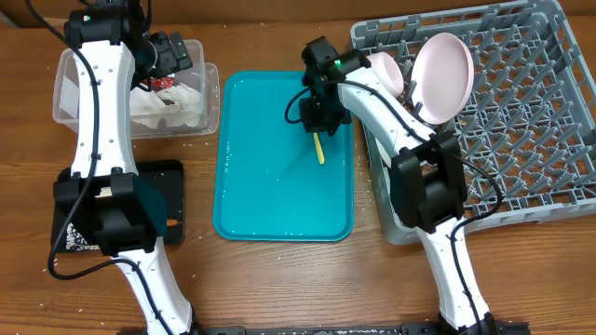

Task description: Sort waste into correct bins and load items into the dishwasher

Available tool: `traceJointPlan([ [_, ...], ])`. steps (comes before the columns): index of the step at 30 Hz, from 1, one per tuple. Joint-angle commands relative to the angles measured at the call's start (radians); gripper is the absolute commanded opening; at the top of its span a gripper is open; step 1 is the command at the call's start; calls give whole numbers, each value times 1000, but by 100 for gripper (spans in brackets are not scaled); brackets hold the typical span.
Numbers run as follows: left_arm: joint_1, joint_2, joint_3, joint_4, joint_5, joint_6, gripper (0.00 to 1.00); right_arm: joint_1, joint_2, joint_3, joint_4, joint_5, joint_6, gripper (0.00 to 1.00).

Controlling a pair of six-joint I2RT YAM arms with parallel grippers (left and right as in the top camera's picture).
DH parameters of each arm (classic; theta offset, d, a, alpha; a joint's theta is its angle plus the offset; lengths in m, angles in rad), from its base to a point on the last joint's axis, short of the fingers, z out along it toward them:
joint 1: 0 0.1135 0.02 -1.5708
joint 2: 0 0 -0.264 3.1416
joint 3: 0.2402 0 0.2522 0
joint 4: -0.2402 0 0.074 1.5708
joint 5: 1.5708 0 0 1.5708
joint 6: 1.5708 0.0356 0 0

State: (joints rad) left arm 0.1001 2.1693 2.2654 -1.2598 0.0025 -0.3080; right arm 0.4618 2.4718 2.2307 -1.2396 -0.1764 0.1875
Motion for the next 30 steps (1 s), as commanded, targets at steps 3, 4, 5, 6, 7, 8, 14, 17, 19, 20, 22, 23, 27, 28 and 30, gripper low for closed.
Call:
traceJointPlan([
  [3, 4, -16, 21, 1, -10, -3, 100, -27, -188, 348, -214, 9, 19, 4],
  [4, 4, -16, 21, 1, -10, -3, 100, -41, -210, 379, -244, 31, 41, 4],
  [5, 4, -16, 21, 1, -10, -3, 100, -70, -249, 417, -286, 74, 80, 4],
  [6, 4, -16, 21, 1, -10, -3, 100, -100, -281, 437, -319, 111, 126, 4],
  [7, 4, -16, 21, 1, -10, -3, 100, -135, -312, 443, -349, 143, 173, 4],
  [8, 4, -16, 21, 1, -10, -3, 100, -165, -333, 443, -371, 165, 201, 4],
  [14, 4, -16, 21, 1, -10, -3, 100, -438, -375, 378, -454, 264, 388, 4],
  [17, 4, -16, 21, 1, -10, -3, 100, -528, -375, 282, -454, 317, 496, 4],
  [19, 4, -16, 21, 1, -10, -3, 100, -572, -375, 213, -454, 318, 581, 4],
  [20, 4, -16, 21, 1, -10, -3, 100, -586, -375, 176, -454, 324, 622, 4],
  [22, 4, -16, 21, 1, -10, -3, 100, -600, -375, 78, -453, 373, 734, 4],
  [23, 4, -16, 21, 1, -10, -3, 100, -600, -375, 32, -446, 380, 770, 4],
  [27, 4, -16, 21, 1, -10, -3, 100, -579, -375, -179, -274, 308, 821, 17],
  [28, 4, -16, 21, 1, -10, -3, 100, -574, -375, -200, -261, 303, 847, 19],
  [30, 4, -16, 21, 1, -10, -3, 100, -574, -375, -207, -261, 303, 865, 20],
])
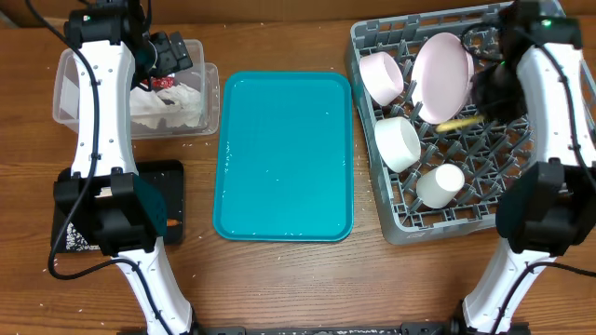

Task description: Sort waste into correct bins and load items into the dishwasher

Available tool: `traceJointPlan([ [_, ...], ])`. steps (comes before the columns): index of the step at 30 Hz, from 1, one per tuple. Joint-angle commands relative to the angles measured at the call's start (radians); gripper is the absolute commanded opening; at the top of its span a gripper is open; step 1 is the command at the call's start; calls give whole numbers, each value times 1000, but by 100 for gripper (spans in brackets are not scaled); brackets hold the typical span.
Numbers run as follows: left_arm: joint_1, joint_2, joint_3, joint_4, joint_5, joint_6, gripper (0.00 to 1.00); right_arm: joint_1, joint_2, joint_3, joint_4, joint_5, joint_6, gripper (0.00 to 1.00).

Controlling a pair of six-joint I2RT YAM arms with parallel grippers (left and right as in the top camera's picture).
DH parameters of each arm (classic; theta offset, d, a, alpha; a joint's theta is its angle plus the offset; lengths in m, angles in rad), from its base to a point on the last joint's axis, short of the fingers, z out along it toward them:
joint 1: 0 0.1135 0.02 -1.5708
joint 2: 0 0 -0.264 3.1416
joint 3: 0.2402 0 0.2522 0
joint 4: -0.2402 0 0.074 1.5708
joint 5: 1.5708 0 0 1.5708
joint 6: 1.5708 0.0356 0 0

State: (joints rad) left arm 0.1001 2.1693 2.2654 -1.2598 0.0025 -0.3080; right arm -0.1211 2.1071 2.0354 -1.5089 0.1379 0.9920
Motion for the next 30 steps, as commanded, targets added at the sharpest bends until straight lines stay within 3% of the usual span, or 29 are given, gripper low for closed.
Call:
traceJointPlan([
  [1, 4, -16, 21, 1, -10, -3, 100, 8, -12, -10, 7, -11, 60, 20],
  [4, 4, -16, 21, 1, -10, -3, 100, -5, -24, 20, -29, -11, 29, 20],
  [10, 4, -16, 21, 1, -10, -3, 100, 13, -214, 107, -119, -17, -297, 25],
  [12, 4, -16, 21, 1, -10, -3, 100, 31, -354, 113, -174, -51, -467, 43],
  [13, 4, -16, 21, 1, -10, -3, 100, 31, -388, 113, -185, -59, -477, 53],
  [14, 4, -16, 21, 1, -10, -3, 100, 31, -441, 113, -185, -76, -496, 100],
  [18, 4, -16, 21, 1, -10, -3, 100, 31, -602, 113, -185, -105, -514, 100],
  [21, 4, -16, 21, 1, -10, -3, 100, 31, -734, 110, -185, -106, -721, 100],
  [24, 4, -16, 21, 1, -10, -3, 100, 30, -859, 21, -185, -57, -734, 100],
  [26, 4, -16, 21, 1, -10, -3, 100, 30, -945, -105, -166, -45, -732, 100],
  [29, 4, -16, 21, 1, -10, -3, 100, 27, -1114, -382, 48, -39, -811, 100],
  [30, 4, -16, 21, 1, -10, -3, 100, 27, -1202, -526, 189, -40, -838, 100],
])
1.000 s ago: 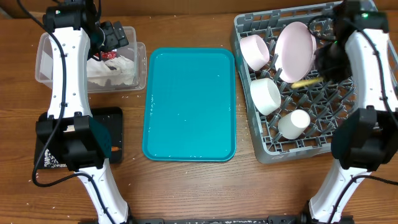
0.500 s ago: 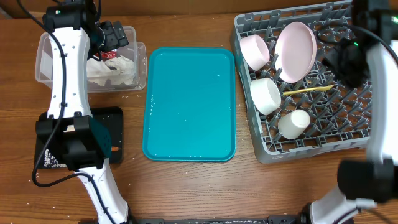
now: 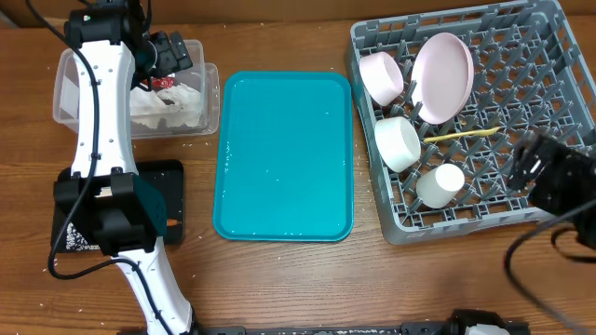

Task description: Sort waste into correct bins and load items into the dishwasher

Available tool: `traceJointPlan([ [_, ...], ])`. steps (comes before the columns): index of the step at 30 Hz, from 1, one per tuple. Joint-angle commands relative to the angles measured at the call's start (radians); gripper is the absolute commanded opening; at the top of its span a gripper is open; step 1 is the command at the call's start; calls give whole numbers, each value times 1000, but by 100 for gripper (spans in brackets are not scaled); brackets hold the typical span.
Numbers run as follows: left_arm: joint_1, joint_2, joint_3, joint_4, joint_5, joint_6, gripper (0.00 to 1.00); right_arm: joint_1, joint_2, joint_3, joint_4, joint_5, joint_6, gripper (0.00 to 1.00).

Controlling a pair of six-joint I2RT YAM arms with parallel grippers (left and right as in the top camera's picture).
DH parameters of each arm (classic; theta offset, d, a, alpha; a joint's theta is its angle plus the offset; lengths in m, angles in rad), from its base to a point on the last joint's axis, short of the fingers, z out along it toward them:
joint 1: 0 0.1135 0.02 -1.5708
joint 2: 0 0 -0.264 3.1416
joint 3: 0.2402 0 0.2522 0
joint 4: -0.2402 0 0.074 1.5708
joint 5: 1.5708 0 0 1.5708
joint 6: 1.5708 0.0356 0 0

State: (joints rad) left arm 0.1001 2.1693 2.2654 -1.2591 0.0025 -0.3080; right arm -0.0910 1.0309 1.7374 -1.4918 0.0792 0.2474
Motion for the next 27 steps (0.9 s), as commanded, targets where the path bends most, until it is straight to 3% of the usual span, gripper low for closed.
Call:
traceJointPlan([
  [1, 4, -16, 21, 0, -10, -3, 100, -5, -192, -335, 277, 16, -97, 100],
  [4, 4, -16, 21, 0, -10, -3, 100, -25, -393, -669, 604, -12, -95, 100],
  [5, 4, -16, 21, 0, -10, -3, 100, -47, -496, -855, 776, -41, -95, 100],
  [8, 4, -16, 21, 0, -10, -3, 100, -63, -685, -1183, 1055, -58, -95, 100],
  [12, 4, -16, 21, 0, -10, -3, 100, -62, -896, -1548, 1284, -58, -27, 100],
  [17, 4, -16, 21, 0, -10, -3, 100, -61, -1025, -1732, 1421, -51, 41, 100],
  [27, 4, -16, 21, 0, -10, -3, 100, -59, -1028, -1729, 1410, -82, 38, 100],
])
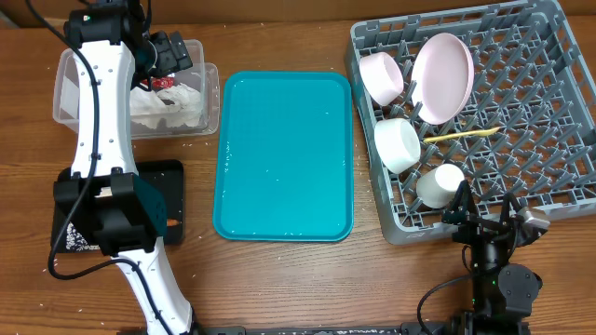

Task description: Sort waste into correct bins and load items into the dishwasher

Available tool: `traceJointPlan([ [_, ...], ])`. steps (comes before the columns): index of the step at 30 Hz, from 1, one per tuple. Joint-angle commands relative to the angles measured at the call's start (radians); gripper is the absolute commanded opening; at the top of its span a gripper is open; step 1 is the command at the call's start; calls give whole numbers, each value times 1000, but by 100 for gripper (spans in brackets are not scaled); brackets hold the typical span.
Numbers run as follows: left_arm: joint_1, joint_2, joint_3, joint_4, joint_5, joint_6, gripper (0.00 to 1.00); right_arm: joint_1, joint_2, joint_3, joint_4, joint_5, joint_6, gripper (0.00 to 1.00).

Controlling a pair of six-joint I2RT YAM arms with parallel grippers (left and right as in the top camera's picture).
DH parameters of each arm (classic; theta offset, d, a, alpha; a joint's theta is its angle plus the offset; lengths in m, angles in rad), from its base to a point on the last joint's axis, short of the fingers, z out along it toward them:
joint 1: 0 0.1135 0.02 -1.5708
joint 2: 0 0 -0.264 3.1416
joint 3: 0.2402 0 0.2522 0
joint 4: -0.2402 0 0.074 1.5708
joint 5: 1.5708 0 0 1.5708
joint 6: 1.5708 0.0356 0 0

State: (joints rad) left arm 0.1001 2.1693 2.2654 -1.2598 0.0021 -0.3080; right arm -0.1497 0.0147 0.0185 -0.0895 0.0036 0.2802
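The teal tray point(284, 154) lies bare in the middle of the table. To its right, the grey dishwasher rack point(549, 56) holds a pink plate point(442, 74), a pink bowl point(382, 76), a white bowl point(399, 144), a white cup point(440, 184) and a thin yellow stick point(463, 135) lying across its tines. My left gripper point(171, 52) hangs over the clear bin point(70, 84), apparently open with nothing in it. My right gripper point(486, 221) is folded back at the table's front, below the rack; its jaws are unclear.
White crumpled waste point(172, 102) and a red-and-white wrapper point(164, 83) lie in the clear bin. A black bin point(168, 181) sits at the front left, partly behind the left arm's base. Small crumbs dot the wood near the tray.
My right arm has left the rack's lower right corner and now sits folded at the front edge below the rack. The stick, the dishes and the left arm have not moved.
My right gripper was down on the yellow stick on the tray. Then it was over the rack with the stick beside the pink plate. Then the stick lay free across the rack with the arm at the right edge, and now the arm is folded at the front.
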Motion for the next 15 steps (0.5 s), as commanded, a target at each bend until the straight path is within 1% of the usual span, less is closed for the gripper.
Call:
traceJointPlan([
  [1, 4, -16, 21, 1, -10, -3, 100, 0, -12, -10, 7, -6, 5, 100],
  [12, 2, -18, 21, 1, -10, -3, 100, 0, -12, -10, 7, -6, 5, 100],
  [14, -19, -62, 21, -2, -19, 3, 100, 0, -12, -10, 7, -6, 5, 100],
  [15, -28, -87, 21, 2, -50, 23, 100, 0, -12, -10, 7, -6, 5, 100],
])
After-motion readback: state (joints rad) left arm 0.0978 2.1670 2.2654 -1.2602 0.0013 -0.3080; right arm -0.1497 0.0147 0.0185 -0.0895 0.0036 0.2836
